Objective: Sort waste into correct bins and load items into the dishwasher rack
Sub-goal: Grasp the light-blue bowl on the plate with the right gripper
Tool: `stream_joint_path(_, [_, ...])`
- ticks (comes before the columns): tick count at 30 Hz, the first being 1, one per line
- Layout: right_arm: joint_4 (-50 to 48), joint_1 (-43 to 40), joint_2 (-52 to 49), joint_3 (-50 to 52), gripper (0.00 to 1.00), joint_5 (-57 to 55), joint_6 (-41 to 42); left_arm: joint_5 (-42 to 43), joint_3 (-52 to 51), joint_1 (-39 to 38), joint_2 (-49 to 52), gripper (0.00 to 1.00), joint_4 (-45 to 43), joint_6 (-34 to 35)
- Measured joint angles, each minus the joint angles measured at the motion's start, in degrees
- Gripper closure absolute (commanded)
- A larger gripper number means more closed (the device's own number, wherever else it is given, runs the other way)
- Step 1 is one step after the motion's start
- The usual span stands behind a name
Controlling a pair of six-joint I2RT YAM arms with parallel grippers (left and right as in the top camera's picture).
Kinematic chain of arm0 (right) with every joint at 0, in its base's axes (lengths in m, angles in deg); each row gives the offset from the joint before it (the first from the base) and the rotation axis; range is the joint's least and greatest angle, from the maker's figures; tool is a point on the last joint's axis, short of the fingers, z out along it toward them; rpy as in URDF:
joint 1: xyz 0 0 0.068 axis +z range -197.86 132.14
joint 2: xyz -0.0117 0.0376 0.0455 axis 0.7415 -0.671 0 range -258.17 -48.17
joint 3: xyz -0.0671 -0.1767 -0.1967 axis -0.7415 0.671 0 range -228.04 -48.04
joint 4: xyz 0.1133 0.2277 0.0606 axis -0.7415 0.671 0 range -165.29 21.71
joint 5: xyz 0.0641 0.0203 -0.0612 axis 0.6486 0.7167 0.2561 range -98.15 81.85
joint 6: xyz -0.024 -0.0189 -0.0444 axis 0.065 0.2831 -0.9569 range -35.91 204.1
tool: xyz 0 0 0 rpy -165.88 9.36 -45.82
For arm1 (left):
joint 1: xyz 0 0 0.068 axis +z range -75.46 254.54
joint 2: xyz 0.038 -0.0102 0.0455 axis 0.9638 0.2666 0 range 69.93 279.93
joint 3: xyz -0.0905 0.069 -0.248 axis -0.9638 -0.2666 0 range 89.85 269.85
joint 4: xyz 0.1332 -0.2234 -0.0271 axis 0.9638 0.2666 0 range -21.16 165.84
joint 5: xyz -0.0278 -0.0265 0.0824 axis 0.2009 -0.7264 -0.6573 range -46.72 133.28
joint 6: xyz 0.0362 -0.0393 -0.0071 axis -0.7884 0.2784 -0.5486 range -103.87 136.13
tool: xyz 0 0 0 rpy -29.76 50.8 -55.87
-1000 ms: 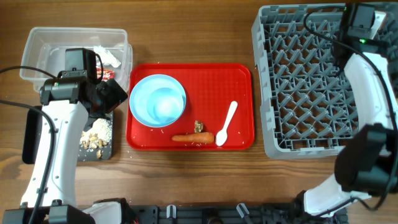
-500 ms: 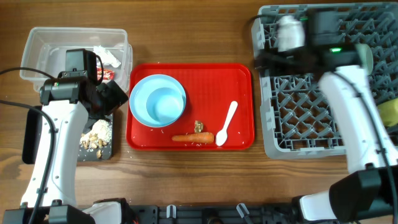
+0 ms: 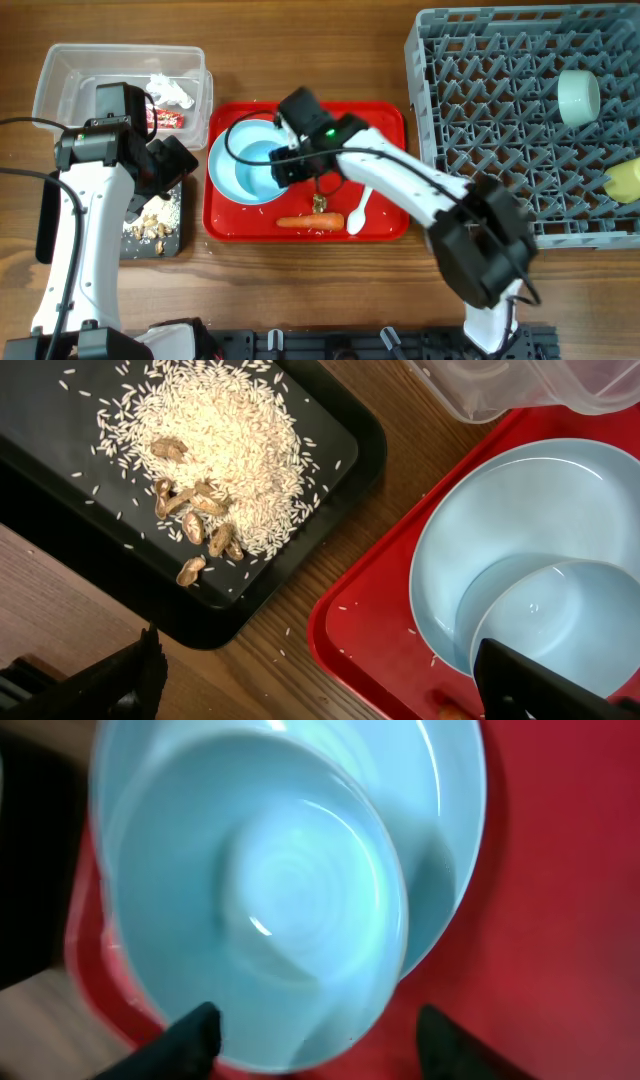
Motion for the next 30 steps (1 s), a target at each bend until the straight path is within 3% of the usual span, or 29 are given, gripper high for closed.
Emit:
stream_joint_path(1, [-0.02,0.48,-0.96,0.04,0.56,-1.51,1.55,0.0,0.0,0.0,0.0,0.0,0.0,-0.02])
stream_joint_path(5, [-0.02,0.63,-2.32,0.04,0.87,-6.08,6.1,-0.02,0.0,-0.02,0.0,0.0,0.0,0.0])
stream_joint_path(8, [0.02,0.59,-2.32,0.04,0.96,-8.7,8.09,0.0,0.0,0.0,0.0,0.0,0.0,0.0])
stream_joint_path(14, [0.81,0.11,-2.29,-0.11,0.96,-12.48,9.42,0.0,0.0,0.0,0.0,0.0,0.0,-0.02])
stream_joint_path(22, [5.97,-7.72,-0.79,-0.39,0.96,-20.15,9.29,-0.02,0.0,0.0,0.0,0.0,0.0,0.0])
stream_joint_path(30, [9.18,-16.83,9.55,-0.26,0.96,-24.83,-0.33,0.0,0.0,0.0,0.0,0.0,-0.07,0.0])
